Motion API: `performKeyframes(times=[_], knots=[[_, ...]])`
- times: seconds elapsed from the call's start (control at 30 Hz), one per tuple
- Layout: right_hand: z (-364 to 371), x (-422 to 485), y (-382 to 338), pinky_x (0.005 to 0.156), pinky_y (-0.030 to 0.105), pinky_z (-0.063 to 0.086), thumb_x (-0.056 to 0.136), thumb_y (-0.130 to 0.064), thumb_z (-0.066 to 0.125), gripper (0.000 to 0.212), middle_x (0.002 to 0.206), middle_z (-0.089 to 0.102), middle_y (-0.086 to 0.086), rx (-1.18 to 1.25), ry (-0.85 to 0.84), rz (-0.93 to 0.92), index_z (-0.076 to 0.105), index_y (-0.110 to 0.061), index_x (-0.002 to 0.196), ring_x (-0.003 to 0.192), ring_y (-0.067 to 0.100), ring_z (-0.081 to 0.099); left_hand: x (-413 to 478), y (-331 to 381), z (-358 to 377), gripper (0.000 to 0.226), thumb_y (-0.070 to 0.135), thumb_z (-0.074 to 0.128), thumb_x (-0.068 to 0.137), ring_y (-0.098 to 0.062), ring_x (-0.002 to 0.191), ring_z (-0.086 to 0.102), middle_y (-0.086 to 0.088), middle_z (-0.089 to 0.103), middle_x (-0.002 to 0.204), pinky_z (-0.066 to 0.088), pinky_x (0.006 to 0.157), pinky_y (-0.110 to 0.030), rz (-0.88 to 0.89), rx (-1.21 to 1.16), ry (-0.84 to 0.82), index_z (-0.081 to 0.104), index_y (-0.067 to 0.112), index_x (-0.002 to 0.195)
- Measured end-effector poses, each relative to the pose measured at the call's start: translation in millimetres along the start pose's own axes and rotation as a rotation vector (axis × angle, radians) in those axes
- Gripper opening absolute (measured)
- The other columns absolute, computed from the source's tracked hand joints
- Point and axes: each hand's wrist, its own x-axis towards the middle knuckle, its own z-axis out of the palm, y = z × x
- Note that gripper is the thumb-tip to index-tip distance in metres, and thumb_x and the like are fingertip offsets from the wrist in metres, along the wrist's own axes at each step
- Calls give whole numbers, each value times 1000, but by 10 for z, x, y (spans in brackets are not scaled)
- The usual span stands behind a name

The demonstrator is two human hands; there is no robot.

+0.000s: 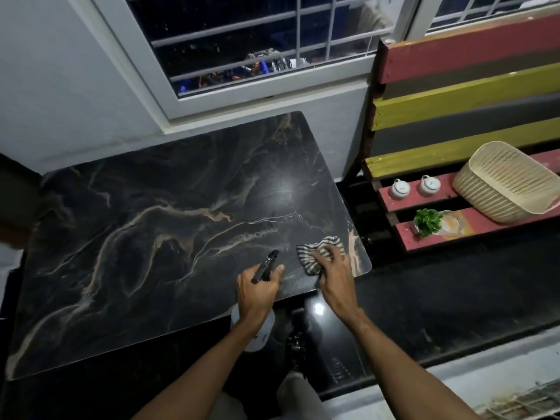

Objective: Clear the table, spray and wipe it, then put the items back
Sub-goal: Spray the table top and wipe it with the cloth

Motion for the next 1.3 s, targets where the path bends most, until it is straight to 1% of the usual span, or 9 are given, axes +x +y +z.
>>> performKeyframes(times=[0.17,0.37,0.5,0.67,0.77,0.83,1.0,1.17,1.3], knots=[[-91,391,-8,112,51,41,83,6,50,57,149,35,12,88,149,312,63,-16,133,130,36,37,148,61,-79,46,38,82,80,-8,50,55,4,55,49,37,54,-22,-36,-11,65,52,17,52],[279,585,-600,111,46,42,84,1,49,67,158,30,9,-30,-288,-319,55,-32,142,141,35,32,446,73,-314,39,37,83,79,-11,57,58,5,60,55,41,65,-25,-69,-33,172,57,19,56],[261,1003,-732,114,48,39,84,4,48,60,156,28,15,92,-50,97,59,-20,138,136,40,32,710,-29,-564,41,35,83,80,-14,58,61,1,61,55,48,64,-30,-61,-99,245,54,20,54],[727,1017,-1358,116,44,38,91,-9,50,57,161,25,6,-50,-329,-427,52,-30,144,143,32,27,1033,-184,-869,35,26,82,83,-11,55,58,1,61,57,45,60,-21,28,-107,297,62,8,61],[741,1320,-1484,116,41,38,88,-5,53,56,158,30,8,51,-166,-199,59,-27,139,137,32,32,1262,-333,-1078,39,28,80,85,-14,57,60,0,60,54,39,59,-8,42,-129,286,58,9,59],[776,1466,-1617,115,45,38,87,0,51,56,154,31,12,93,-65,-13,59,-22,138,134,36,33,1409,-427,-1200,40,28,80,84,-16,54,59,-1,58,52,43,55,-16,57,-124,299,57,8,58],[1217,1533,-2234,113,43,42,93,-20,52,53,158,27,3,-45,-369,-529,50,-34,144,142,29,29,1791,-559,-1509,37,20,81,84,-19,54,58,2,56,51,43,50,-24,102,-90,336,57,9,58],[1286,2117,-2340,116,43,37,87,-13,59,53,153,32,10,102,-66,-92,58,-25,138,134,35,36,2183,-670,-1753,40,25,80,85,-17,53,57,-2,56,53,49,60,-36,88,-94,334,57,5,58],[1627,2041,-2688,113,41,42,83,-10,53,64,155,31,6,-52,-287,-507,52,-34,143,137,30,33,2430,-660,-1889,41,23,82,82,-20,53,57,-2,57,52,48,58,-35,87,-114,368,55,7,56]])
